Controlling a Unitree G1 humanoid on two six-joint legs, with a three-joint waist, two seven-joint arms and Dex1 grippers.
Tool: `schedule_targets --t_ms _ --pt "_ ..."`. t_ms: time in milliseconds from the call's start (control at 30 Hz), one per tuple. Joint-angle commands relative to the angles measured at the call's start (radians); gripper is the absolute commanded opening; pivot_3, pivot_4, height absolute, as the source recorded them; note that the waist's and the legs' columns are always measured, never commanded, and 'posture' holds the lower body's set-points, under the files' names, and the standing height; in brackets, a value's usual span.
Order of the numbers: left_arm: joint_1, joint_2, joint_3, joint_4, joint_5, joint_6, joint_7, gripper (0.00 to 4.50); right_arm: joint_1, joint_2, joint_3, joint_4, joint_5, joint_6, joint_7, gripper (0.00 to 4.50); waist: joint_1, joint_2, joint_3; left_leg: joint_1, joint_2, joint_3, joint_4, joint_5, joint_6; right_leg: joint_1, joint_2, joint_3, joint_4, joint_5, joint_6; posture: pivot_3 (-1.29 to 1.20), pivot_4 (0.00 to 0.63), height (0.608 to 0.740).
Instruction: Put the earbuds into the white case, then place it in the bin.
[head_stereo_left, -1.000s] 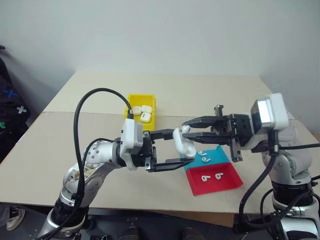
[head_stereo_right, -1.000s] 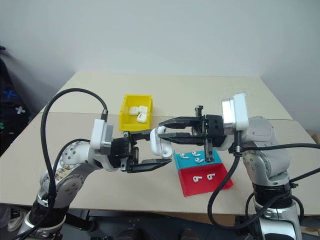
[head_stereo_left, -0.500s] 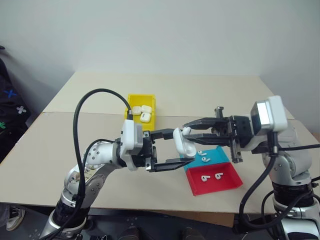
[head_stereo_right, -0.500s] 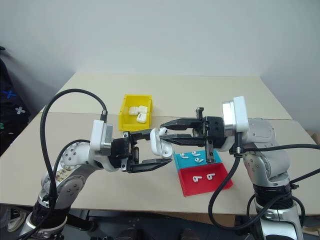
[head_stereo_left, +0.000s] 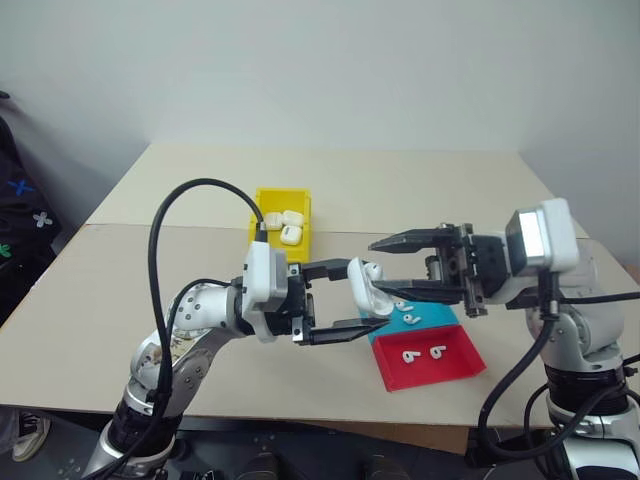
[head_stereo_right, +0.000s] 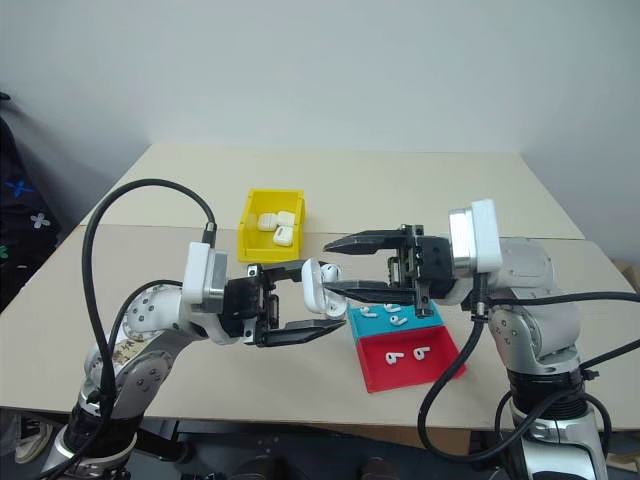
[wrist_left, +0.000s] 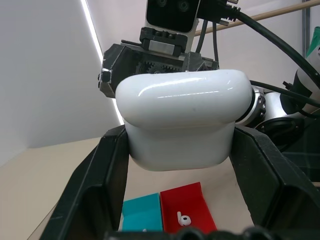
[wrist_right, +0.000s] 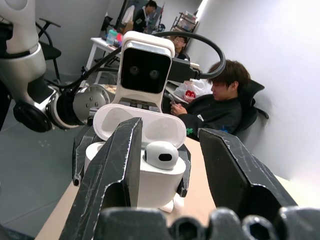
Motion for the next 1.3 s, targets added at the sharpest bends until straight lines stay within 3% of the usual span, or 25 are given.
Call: schedule_targets --t_ms 33,133,267,400,500,733,1000,1300 --pt "0.017 0.014 0.033 0.000 0.017 -0.051 -0.009 2.77 -0.041 -0.058 -0.093 0.045 0.049 -0.005 0.034 2.28 0.000 0.000 0.000 0.000 0.000 0.000 0.000 0.000 0.000 0.000 0.000 0.000 0.000 0.000 0.000 0.00 0.150 0.740" --pt "0.053 0.049 0.044 0.011 0.038 -0.074 -0.034 2.77 -0.101 -0.146 -0.111 0.132 0.033 0.029 0.067 2.28 -0.002 0.000 0.000 0.000 0.000 0.000 0.000 0.000 0.000 0.000 0.000 0.000 0.000 0.000 -0.001 0.00 0.150 0.740" --pt "0.166 0.115 0.066 0.030 0.083 -0.149 -0.095 2.77 -0.226 -0.301 0.053 0.325 -0.227 -0.018 0.149 2.28 -0.007 0.000 0.000 0.001 0.000 0.001 -0.002 0.000 0.000 -0.001 0.000 0.000 0.000 0.000 -0.003 0.00 0.150 0.740" --pt "0.265 0.163 0.080 0.031 0.116 -0.192 -0.119 2.77 -0.324 -0.346 0.243 0.471 -0.467 -0.156 0.268 2.28 -0.008 0.001 0.000 0.001 0.001 0.001 -0.002 0.000 0.000 -0.002 0.000 0.000 -0.001 -0.004 -0.007 0.00 0.150 0.740" --pt "0.309 0.171 0.072 0.043 0.155 -0.229 -0.118 2.77 -0.398 -0.322 0.379 0.572 -0.630 -0.223 0.309 2.28 -0.005 0.001 0.000 0.000 0.000 0.002 -0.002 0.000 0.000 -0.003 -0.001 0.001 -0.001 -0.004 -0.007 0.00 0.150 0.740" --pt "0.350 0.154 0.050 0.024 0.202 -0.252 -0.080 2.77 -0.556 -0.184 0.581 0.782 -0.891 -0.189 0.274 2.28 -0.005 0.001 0.000 -0.002 0.000 0.002 -0.002 0.000 0.000 -0.005 0.000 0.001 0.000 0.000 -0.005 0.00 0.150 0.740" --pt "0.364 0.154 0.044 0.004 0.214 -0.253 -0.054 2.77 -0.567 -0.109 0.649 0.861 -1.028 -0.166 0.247 2.28 -0.001 0.001 0.001 -0.002 0.000 0.002 -0.003 0.000 0.000 -0.005 -0.001 0.000 0.000 0.001 -0.005 0.00 0.150 0.740" --pt "0.351 0.148 0.029 0.003 0.227 -0.250 -0.037 2.77 -0.532 -0.061 0.652 0.863 -1.079 -0.137 0.232 2.28 -0.004 0.002 0.001 -0.002 0.000 0.002 -0.003 0.000 0.000 -0.005 0.000 0.001 0.002 0.001 -0.005 0.00 0.150 0.740"
